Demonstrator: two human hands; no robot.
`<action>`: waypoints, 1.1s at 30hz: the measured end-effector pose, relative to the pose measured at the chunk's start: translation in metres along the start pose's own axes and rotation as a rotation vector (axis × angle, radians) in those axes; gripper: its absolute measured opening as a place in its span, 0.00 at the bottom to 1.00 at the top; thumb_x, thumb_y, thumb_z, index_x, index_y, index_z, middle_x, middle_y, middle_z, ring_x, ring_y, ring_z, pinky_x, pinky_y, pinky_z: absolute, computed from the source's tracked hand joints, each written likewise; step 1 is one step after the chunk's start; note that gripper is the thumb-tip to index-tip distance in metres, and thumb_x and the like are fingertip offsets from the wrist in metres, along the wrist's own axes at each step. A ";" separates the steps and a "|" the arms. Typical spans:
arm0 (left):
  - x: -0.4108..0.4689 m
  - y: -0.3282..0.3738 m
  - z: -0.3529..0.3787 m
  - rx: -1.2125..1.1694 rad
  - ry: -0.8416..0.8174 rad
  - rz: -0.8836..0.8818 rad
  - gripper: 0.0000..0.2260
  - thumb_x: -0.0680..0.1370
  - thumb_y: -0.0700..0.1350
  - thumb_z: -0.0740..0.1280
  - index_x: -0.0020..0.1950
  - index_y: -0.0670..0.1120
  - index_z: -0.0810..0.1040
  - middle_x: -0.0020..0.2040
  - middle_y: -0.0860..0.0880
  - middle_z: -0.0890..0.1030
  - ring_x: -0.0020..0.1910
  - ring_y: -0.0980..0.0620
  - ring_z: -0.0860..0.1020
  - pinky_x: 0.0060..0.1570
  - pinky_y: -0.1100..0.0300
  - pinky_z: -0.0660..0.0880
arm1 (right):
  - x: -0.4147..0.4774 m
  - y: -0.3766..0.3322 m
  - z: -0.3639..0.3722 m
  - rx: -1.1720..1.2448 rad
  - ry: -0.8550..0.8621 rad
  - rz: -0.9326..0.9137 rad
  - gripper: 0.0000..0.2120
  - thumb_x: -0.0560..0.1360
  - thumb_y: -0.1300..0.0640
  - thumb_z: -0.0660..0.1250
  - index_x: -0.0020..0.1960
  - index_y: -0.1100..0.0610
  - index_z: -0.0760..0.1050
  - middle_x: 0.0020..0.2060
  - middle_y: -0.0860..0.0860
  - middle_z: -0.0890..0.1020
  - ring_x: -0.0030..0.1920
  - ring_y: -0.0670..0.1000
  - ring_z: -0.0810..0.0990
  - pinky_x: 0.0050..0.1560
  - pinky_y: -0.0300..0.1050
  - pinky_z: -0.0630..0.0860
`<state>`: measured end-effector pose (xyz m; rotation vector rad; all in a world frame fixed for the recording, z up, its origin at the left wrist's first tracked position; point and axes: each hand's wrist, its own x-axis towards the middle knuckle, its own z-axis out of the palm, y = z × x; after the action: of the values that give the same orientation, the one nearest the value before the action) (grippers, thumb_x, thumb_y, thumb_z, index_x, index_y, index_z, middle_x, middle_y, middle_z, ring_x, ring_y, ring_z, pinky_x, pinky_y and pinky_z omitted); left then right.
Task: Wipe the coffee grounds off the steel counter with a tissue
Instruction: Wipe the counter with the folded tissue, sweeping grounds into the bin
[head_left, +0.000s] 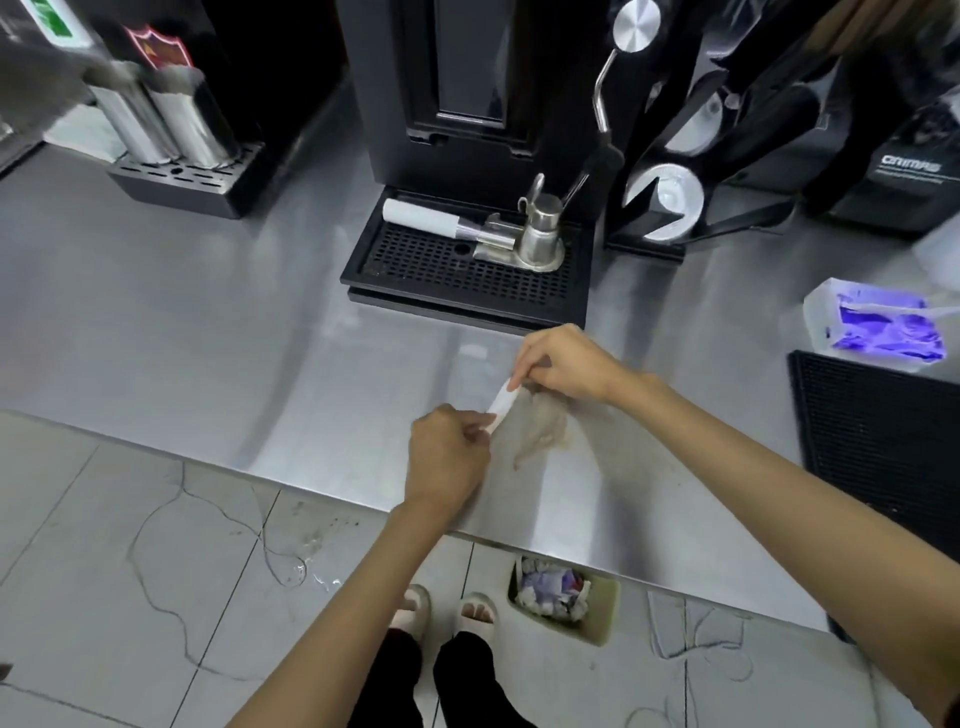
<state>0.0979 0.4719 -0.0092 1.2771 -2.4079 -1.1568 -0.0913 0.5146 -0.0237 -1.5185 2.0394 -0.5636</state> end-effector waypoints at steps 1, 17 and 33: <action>0.004 -0.005 -0.008 0.016 0.018 0.001 0.14 0.73 0.34 0.62 0.53 0.42 0.82 0.50 0.41 0.83 0.48 0.45 0.80 0.47 0.72 0.66 | 0.008 -0.007 0.005 -0.004 0.017 -0.018 0.11 0.71 0.67 0.67 0.42 0.53 0.85 0.42 0.50 0.83 0.42 0.50 0.80 0.48 0.41 0.75; 0.017 -0.038 0.001 0.167 -0.168 0.185 0.16 0.77 0.37 0.58 0.63 0.47 0.75 0.51 0.38 0.77 0.48 0.41 0.78 0.49 0.57 0.73 | 0.023 -0.020 0.026 -0.082 -0.053 0.044 0.21 0.68 0.73 0.61 0.44 0.52 0.85 0.43 0.48 0.79 0.41 0.44 0.76 0.46 0.37 0.72; 0.044 -0.110 -0.118 0.214 0.019 0.115 0.15 0.72 0.34 0.64 0.54 0.47 0.82 0.34 0.49 0.69 0.37 0.43 0.75 0.40 0.63 0.69 | 0.087 -0.100 0.069 0.046 -0.029 -0.077 0.13 0.71 0.68 0.66 0.46 0.54 0.84 0.39 0.49 0.76 0.39 0.45 0.74 0.47 0.37 0.71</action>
<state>0.1962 0.3363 -0.0149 1.1804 -2.6098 -0.8726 0.0068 0.4021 -0.0303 -1.5746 1.9399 -0.6110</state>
